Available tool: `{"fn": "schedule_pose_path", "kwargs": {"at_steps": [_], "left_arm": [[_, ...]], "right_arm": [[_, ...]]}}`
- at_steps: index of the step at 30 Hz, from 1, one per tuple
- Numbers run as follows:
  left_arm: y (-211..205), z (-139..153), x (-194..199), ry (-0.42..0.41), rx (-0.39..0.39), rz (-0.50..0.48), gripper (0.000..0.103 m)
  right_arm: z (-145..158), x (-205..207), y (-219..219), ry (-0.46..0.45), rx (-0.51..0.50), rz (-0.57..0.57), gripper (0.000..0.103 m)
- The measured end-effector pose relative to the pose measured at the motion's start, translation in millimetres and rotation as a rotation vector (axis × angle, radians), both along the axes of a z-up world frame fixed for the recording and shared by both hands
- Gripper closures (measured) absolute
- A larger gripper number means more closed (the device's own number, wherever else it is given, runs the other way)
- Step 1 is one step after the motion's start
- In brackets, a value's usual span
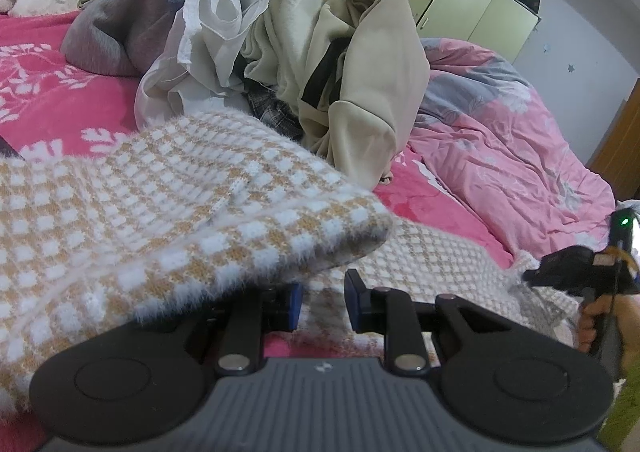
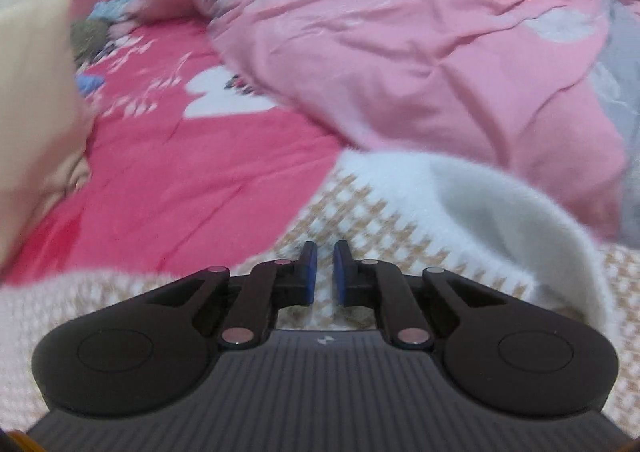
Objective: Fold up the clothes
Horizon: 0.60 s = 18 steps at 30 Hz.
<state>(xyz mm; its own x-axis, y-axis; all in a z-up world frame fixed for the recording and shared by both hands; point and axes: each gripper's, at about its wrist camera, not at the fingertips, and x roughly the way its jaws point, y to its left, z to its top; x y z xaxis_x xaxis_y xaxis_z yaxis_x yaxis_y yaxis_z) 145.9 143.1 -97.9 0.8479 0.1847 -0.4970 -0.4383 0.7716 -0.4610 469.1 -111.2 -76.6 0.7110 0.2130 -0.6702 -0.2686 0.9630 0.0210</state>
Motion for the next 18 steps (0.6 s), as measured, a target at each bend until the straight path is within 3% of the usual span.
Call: {"fn": "schedule_pose_path", "kwargs": {"at_steps": [10, 13, 16, 18], "left_arm": [[-1, 0, 0, 0.0, 0.005, 0.002, 0.079], [0, 0, 0, -0.003, -0.005, 0.002, 0.079], [1, 0, 0, -0.004, -0.015, 0.002, 0.079], [2, 0, 0, -0.005, -0.019, 0.003, 0.079]], "right_arm": [[-18, 39, -1, 0.018, 0.033, -0.052, 0.094], [-7, 42, -1, 0.045, 0.068, -0.102, 0.093], [15, 18, -1, 0.071, 0.108, -0.002, 0.091], [22, -1, 8, 0.144, 0.137, 0.122, 0.089]]}}
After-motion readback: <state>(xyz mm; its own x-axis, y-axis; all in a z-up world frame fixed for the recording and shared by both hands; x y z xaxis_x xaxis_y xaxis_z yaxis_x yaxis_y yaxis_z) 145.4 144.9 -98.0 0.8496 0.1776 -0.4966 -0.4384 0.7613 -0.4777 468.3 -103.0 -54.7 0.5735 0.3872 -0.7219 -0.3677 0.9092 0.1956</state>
